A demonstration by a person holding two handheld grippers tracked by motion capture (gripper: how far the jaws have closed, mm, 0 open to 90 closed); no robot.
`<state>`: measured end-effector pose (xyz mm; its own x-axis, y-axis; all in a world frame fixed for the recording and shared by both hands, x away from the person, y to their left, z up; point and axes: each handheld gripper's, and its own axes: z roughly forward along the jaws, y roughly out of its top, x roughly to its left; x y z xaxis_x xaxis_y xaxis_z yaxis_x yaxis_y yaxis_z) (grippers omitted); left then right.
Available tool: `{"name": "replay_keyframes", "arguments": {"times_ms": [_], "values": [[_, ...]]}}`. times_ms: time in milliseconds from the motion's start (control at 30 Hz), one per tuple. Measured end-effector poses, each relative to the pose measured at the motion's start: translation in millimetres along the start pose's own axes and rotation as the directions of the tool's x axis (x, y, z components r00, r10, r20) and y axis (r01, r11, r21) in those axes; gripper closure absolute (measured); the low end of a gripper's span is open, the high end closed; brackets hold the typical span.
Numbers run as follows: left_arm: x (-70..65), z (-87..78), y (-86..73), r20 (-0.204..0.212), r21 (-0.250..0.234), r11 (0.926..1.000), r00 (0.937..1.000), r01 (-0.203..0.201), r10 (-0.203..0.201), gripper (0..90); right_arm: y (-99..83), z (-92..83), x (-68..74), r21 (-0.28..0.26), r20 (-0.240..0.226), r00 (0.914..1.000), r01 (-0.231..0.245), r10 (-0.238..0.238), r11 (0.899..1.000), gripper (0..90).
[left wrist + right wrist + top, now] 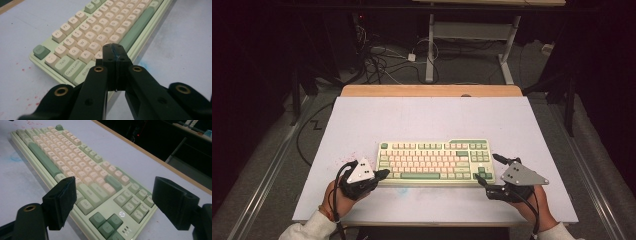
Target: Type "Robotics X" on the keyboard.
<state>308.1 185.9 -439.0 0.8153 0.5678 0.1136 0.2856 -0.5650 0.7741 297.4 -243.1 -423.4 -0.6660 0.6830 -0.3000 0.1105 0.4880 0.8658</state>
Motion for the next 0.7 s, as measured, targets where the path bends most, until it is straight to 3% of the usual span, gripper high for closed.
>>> {"name": "replay_keyframes", "arguments": {"times_ms": [700], "values": [[-1.4, 33.3, 28.2, 0.033, 0.066, 0.9965, 0.9983, -0.051, 0.049, 87.2, -4.3, 4.4, 6.0, 0.029, -0.016, 0.9996, 0.023, -0.022, 0.999, 20.5]]}}
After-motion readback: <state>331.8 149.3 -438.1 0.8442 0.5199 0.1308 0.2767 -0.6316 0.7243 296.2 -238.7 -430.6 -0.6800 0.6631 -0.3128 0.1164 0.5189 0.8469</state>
